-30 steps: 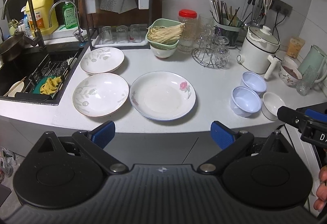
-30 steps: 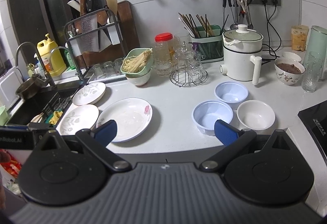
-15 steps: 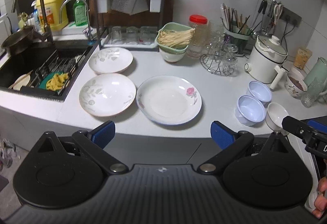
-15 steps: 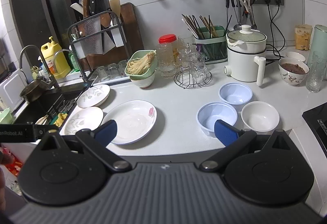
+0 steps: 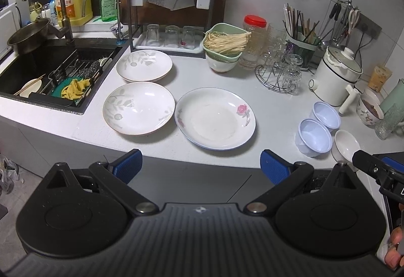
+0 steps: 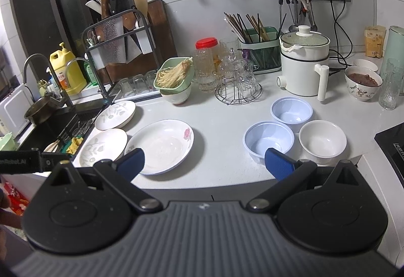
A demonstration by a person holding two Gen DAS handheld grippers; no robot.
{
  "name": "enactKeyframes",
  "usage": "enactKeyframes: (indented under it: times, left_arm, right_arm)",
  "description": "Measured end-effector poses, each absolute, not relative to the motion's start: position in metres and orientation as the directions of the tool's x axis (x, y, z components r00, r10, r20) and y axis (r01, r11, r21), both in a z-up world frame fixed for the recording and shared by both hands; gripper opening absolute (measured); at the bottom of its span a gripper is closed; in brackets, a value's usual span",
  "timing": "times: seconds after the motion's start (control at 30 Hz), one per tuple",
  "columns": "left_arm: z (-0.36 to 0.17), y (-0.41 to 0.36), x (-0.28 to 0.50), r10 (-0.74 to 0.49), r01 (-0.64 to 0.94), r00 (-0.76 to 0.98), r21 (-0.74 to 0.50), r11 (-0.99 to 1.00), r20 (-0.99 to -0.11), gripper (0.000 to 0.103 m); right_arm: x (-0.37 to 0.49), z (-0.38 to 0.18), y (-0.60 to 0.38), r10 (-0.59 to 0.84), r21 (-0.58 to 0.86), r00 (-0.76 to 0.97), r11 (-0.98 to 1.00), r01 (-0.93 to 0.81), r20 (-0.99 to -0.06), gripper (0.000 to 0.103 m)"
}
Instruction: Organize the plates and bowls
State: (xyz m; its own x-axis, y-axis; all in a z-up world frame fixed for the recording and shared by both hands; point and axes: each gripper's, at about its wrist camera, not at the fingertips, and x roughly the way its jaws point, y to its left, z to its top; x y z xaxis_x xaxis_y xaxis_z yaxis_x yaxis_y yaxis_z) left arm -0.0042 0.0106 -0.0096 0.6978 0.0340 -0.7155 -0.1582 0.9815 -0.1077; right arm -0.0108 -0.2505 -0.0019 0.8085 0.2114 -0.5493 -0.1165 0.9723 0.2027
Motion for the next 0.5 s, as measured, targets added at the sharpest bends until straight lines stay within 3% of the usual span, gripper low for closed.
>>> enactKeyframes:
  times: [0.5]
  left_arm:
    - [-0.0128, 0.0158, -0.0061, 0.030, -0.176, 0.682, -0.125, 0.976, -0.731, 0.101]
  right_arm:
    - [-0.0084, -0.0036, -0.2457, 0.219, 0.197, 0.796, 0.972, -0.127, -0.564, 0.103]
